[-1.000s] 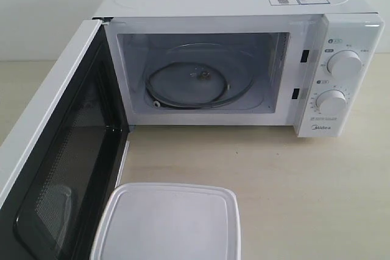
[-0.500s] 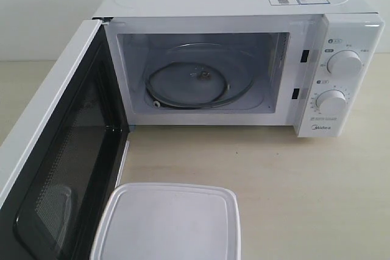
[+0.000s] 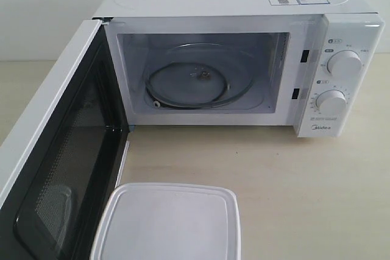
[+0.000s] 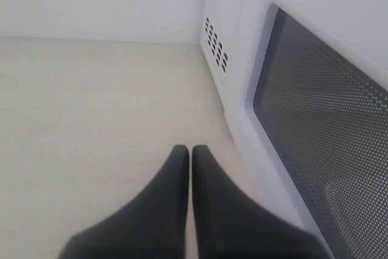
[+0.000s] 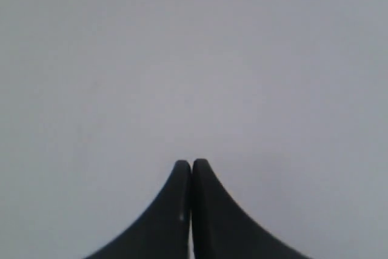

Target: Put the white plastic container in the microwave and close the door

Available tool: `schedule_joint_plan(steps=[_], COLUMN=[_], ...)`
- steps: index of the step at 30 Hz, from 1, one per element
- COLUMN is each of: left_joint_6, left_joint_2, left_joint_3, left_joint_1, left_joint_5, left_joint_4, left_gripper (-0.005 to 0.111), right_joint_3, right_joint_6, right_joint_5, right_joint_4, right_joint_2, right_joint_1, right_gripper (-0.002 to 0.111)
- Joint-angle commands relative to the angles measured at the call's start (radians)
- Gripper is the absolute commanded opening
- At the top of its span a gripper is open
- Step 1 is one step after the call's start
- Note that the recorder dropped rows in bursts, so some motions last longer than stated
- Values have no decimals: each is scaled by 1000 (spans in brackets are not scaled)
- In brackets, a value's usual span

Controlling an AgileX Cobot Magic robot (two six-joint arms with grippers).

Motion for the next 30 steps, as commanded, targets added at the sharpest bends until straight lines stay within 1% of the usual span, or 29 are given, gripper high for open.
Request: schedule_joint_plan(steps=[1,2,3,4,5,6,7,8,9,10,11,12,13,14,15,18,20,21,22,24,28,30], left_joint_6=[-12,-12,-12,-12,-12,-12,-12,-12,-12,-12,-12,-12,-12,-12,-12,-12,-12,-12,-12,-12,-12,-12], left_joint_2=[-3,-3,-3,-3,-3,-3,-3,-3,-3,-3,-3,-3,-3,-3,-3,-3,-3,-3,-3,-3,-3,-3], left_joint_3=[4,4,4,4,4,4,4,4,4,4,4,4,4,4,4,4,4,4,4,4,4,4], left_joint_1=[2,2,2,2,2,2,2,2,2,2,2,2,2,2,2,2,2,2,2,2,2,2], left_joint_5=[-3,-3,-3,-3,-3,-3,-3,-3,-3,-3,-3,-3,-3,-3,-3,-3,-3,-3,-3,-3,-3,-3], left_joint_4=[-3,-3,-3,-3,-3,-3,-3,-3,-3,-3,-3,-3,-3,-3,-3,-3,-3,-3,-3,-3,-3,-3], left_gripper=[4,4,4,4,4,4,4,4,4,4,4,4,4,4,4,4,4,4,4,4,4,4], right_joint_3=[-161,-230,-347,-410,-510,-590,-632,-677,-695,-720,-728,-739,-748,-754,-754,-751,-750,-749,-741,-702,-634,-586], right_joint_6=[299,359,477,553,615,614,604,546,470,333,257,147,75,-8,-48,-189,-280,-314,-347,-481,-483,-485], right_joint_5=[39,169,458,654,880,1123,1231,1384,1456,1531,1563,1613,1658,1741,1793,1950,2023,2027,2027,2027,2027,1959], right_joint_4=[15,-2,-45,-99,-142,-109,-77,-27,28,158,244,395,483,658,758,943,1040,1078,1120,1212,1233,1234], right_joint_2=[-1,-1,-1,3,43,101,131,186,222,274,302,350,388,444,475,550,587,602,615,637,650,650], right_joint_1=[-3,-3,-3,-3,-3,-3,-3,-3,-3,-3,-3,-3,-3,-3,-3,-3,4,18,36,104,187,222], right_gripper=[0,0,0,0,0,0,0,0,0,0,0,0,0,0,0,0,0,0,0,0,0,0])
